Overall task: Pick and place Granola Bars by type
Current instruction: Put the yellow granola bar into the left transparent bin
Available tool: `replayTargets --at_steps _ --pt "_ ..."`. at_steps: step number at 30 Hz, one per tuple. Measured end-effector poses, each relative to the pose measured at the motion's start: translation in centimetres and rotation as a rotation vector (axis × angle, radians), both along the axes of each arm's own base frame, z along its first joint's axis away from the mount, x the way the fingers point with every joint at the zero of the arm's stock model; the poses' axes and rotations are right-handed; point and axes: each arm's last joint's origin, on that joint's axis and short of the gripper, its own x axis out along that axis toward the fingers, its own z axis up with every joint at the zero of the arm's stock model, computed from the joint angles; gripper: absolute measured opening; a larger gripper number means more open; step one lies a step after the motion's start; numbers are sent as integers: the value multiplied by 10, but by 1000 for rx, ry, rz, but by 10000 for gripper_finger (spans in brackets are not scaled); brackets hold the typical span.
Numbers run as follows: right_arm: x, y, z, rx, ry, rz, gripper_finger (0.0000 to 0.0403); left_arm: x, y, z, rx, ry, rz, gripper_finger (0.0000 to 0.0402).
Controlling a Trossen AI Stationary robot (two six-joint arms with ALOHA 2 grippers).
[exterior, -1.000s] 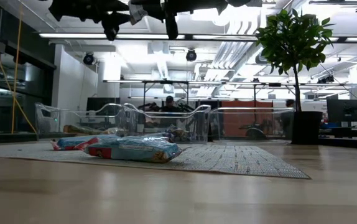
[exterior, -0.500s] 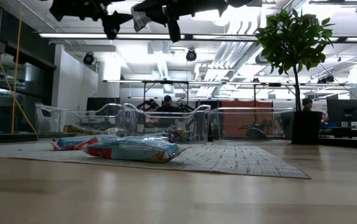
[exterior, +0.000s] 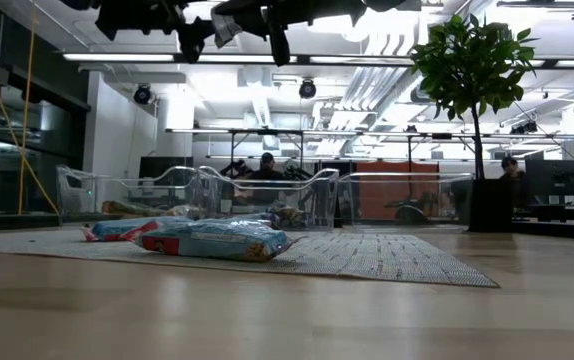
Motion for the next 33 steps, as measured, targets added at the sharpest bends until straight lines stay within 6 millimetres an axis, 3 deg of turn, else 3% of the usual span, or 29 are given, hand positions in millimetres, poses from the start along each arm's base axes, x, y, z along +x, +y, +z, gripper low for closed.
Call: replayTargets --at_steps 8,17,33 --pt "0 0 0 0 0 0 44 7 2 -4 -28 8 -33 239" --pt "0 0 0 0 1 0 44 28 -6 -9 -27 7 -60 238" --pt "0 0 -1 8 12 7 44 29 -5 -4 -22 -21 -26 227"
